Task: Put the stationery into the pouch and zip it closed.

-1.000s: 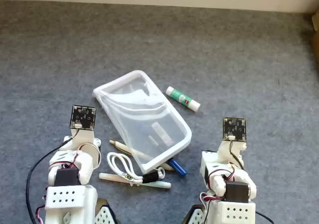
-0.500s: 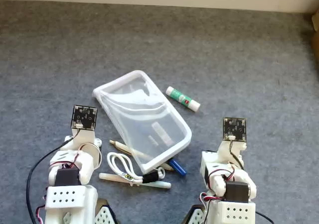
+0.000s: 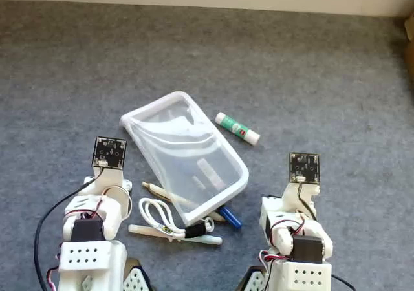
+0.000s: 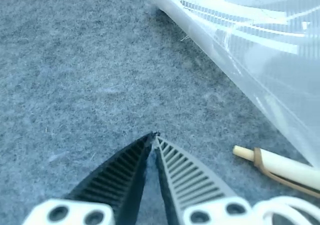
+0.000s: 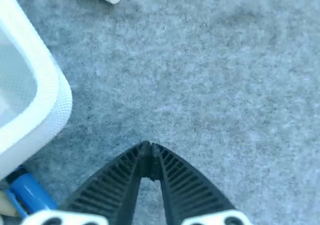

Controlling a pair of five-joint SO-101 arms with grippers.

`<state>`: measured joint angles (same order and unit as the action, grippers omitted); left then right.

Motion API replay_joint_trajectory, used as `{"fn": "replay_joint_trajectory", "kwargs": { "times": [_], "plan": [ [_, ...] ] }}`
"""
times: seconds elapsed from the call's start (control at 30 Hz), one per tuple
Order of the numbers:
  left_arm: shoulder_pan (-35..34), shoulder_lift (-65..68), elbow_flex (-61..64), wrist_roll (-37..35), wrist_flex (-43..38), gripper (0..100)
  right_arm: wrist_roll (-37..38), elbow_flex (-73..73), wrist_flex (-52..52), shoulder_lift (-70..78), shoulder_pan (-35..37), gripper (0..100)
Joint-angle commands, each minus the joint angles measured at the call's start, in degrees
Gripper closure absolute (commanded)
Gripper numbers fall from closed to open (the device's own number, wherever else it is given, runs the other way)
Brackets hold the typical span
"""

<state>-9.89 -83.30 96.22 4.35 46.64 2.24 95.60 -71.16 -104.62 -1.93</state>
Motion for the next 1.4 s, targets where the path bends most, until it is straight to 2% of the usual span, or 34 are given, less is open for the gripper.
{"fn": "replay_joint_trajectory", "kwargs": {
  "times": [0.0, 0.23, 0.63, 0.8, 0.9, 1.2, 1.37],
  "plan": [
    [0.7, -0.7, 1.5, -0.4, 0.3, 99, -0.5, 7.9, -0.5, -0.7, 0.5, 99.3],
    [0.7, -0.7, 1.5, -0.4, 0.3, 99, -0.5, 6.1, 2.6, -0.7, -0.8, 99.3],
    [0.7, -0.7, 1.5, -0.5, 0.3, 99, -0.6, -17.3, 3.4, -0.5, -3.2, 99.4],
    [0.7, -0.7, 1.5, -0.4, 0.3, 99, -1.0, -26.3, -1.0, -0.4, -2.9, 99.4],
    [0.7, -0.7, 1.5, -0.4, 0.3, 99, -4.4, -32.0, -4.4, 0.6, -2.7, 99.4],
    [0.7, -0.7, 1.5, -0.4, 0.3, 99, -5.5, -48.7, -17.4, 22.9, 6.9, 99.4],
    [0.7, -0.7, 1.5, -0.4, 0.3, 99, -5.5, -52.1, -17.8, 30.2, 14.8, 99.4]
  ]
}}
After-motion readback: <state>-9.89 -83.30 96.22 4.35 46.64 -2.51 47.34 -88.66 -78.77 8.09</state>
